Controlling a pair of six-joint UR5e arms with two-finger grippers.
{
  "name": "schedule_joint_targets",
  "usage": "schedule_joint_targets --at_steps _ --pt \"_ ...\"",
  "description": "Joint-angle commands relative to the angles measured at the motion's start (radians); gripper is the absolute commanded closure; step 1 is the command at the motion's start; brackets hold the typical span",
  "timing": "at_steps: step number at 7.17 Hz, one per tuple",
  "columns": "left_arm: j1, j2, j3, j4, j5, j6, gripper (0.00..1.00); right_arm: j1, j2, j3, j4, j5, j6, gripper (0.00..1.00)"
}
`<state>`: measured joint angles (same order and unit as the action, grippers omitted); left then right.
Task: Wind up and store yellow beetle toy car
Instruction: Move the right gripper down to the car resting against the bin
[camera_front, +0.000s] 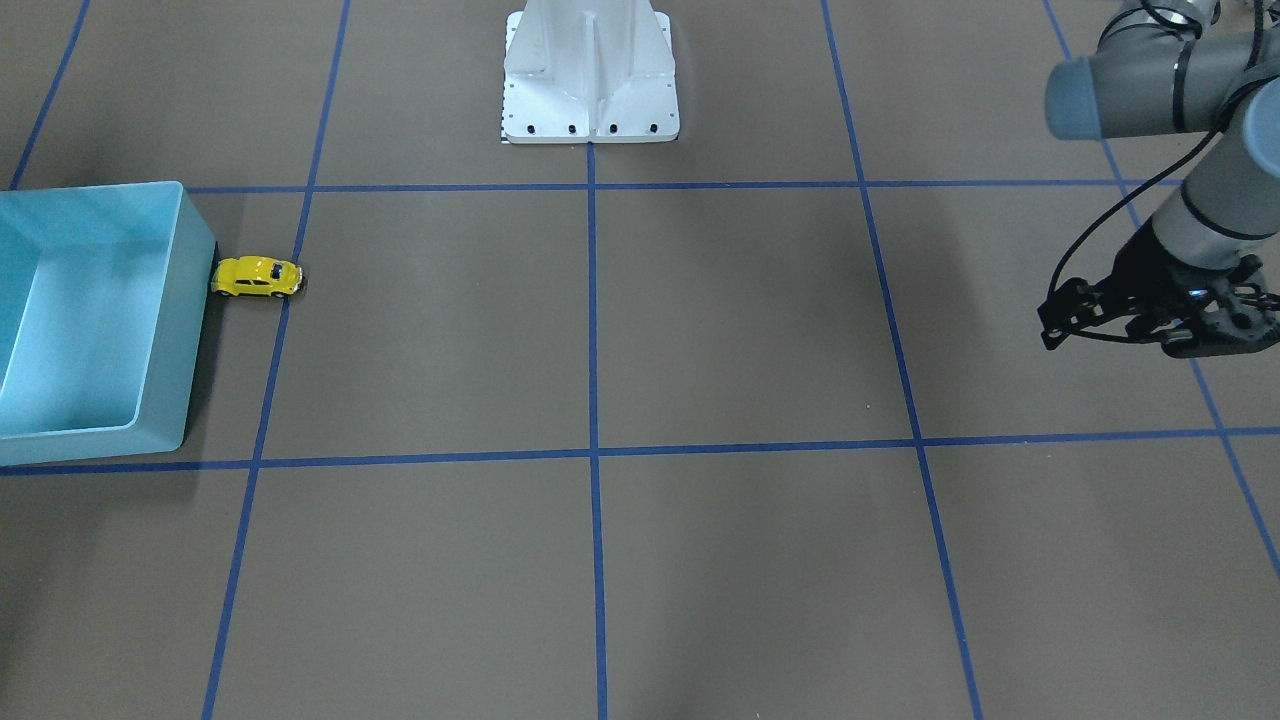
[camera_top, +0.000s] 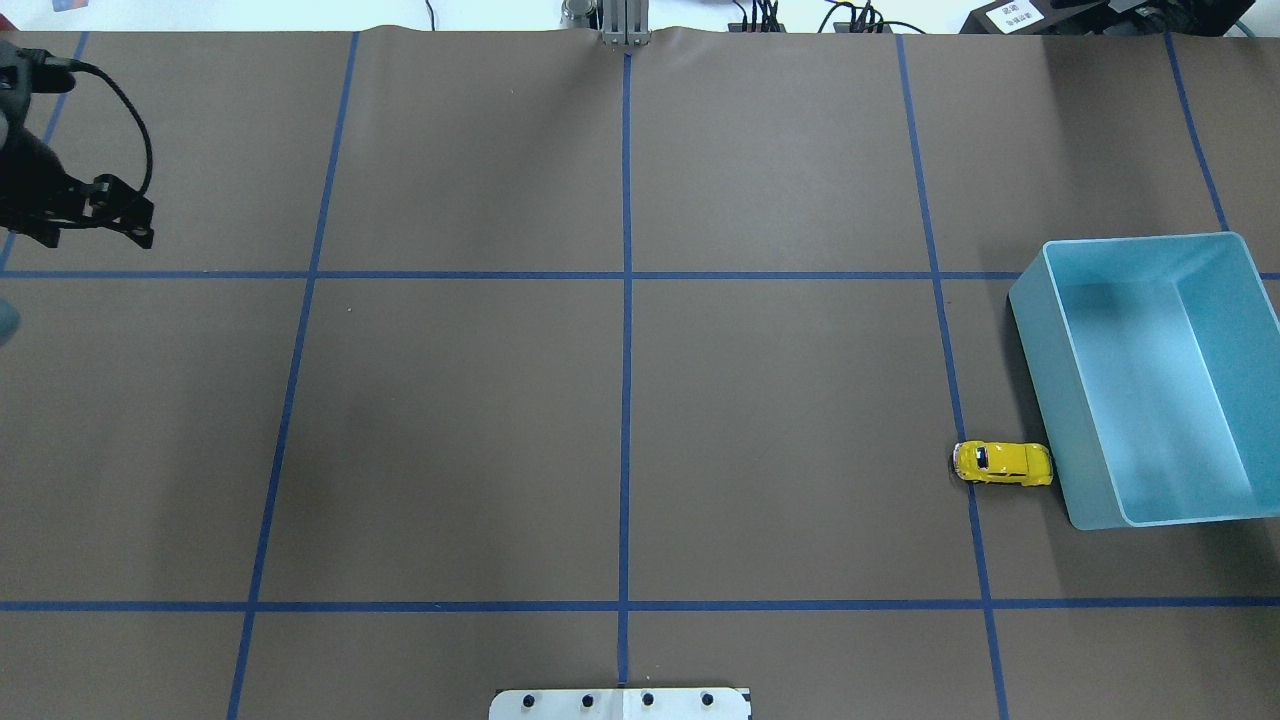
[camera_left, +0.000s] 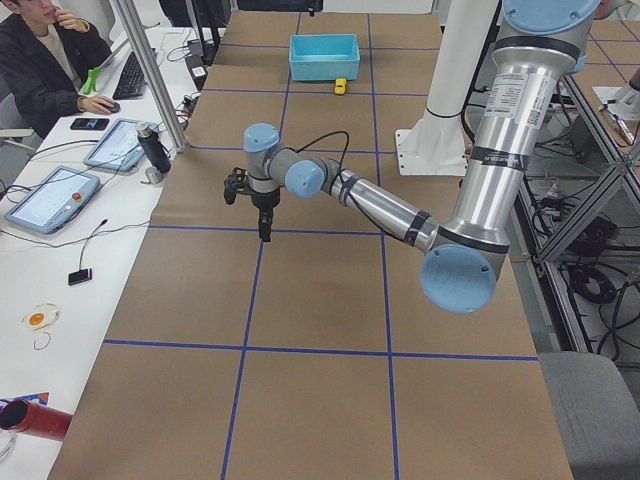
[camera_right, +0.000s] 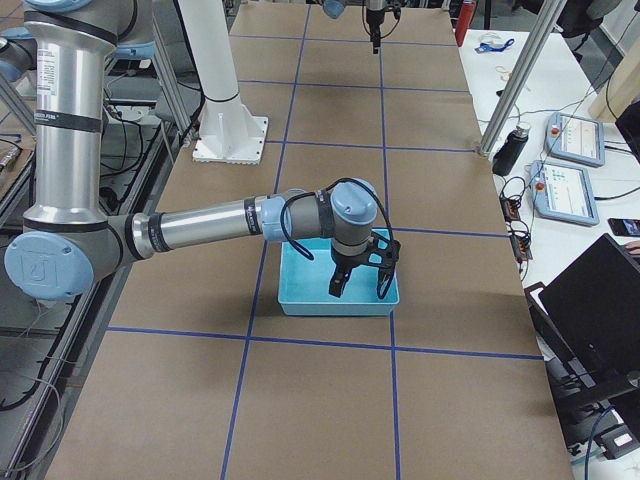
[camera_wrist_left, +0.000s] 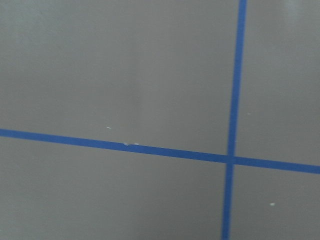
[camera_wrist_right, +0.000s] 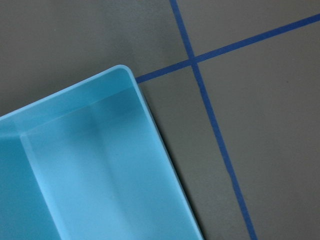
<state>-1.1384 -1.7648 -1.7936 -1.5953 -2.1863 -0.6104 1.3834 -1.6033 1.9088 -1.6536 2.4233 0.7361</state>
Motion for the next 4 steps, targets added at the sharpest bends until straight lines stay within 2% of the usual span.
schedule_joint_targets --at_steps 1,2,4 --pt "-0.111 0.098 -0.001 -0.003 -0.05 0.215 0.0 -0.081 0.038 0.029 0.009 0.002 0.273 0.02" --pt "-0.139 0.122 -0.003 -0.003 -0.052 0.271 0.0 -0.107 0.051 0.029 0.041 0.002 0.43 0.01" --pt "-0.19 0.204 -0.012 -0.05 -0.07 0.369 0.0 -0.185 0.048 0.029 0.179 -0.01 0.773 0.01"
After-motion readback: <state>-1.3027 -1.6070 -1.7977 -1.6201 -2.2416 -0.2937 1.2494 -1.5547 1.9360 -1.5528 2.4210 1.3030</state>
